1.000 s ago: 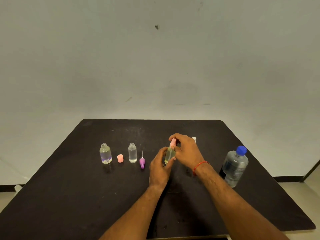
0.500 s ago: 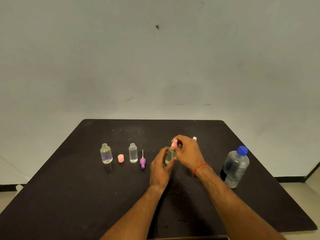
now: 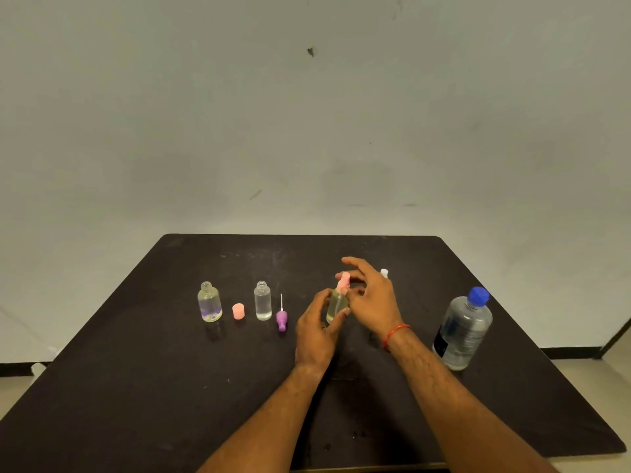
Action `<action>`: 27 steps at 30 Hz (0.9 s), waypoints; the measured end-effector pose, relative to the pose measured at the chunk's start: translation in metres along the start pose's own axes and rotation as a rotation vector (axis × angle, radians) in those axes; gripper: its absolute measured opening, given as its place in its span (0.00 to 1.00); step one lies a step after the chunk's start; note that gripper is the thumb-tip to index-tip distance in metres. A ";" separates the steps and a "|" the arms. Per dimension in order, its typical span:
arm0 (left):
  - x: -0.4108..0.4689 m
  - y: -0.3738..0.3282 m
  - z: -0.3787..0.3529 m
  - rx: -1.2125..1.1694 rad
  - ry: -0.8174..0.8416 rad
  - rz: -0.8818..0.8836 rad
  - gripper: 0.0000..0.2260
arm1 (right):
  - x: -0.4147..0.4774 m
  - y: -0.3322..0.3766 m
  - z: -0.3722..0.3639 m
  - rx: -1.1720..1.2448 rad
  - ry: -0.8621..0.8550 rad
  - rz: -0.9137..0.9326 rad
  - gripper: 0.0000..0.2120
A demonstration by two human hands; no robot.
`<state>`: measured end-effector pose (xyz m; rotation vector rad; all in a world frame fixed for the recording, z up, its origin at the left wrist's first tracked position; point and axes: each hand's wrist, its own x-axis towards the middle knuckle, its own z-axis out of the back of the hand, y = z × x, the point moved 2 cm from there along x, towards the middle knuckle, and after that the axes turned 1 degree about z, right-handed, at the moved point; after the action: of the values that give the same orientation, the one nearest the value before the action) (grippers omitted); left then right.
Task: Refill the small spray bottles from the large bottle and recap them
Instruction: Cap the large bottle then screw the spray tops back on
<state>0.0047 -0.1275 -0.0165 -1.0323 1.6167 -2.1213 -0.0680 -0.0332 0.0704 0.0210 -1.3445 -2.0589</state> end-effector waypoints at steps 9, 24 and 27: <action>0.000 -0.002 0.000 0.015 0.008 0.015 0.18 | 0.001 0.000 -0.001 -0.040 -0.095 -0.004 0.21; -0.001 -0.003 0.000 0.003 -0.001 0.026 0.16 | -0.001 -0.004 -0.004 -0.020 -0.069 0.012 0.28; -0.001 -0.003 0.001 0.002 0.002 0.007 0.15 | -0.003 -0.006 -0.005 0.049 -0.041 0.013 0.29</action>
<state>0.0063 -0.1263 -0.0137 -1.0230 1.6168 -2.1198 -0.0673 -0.0343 0.0623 -0.0089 -1.4159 -2.0252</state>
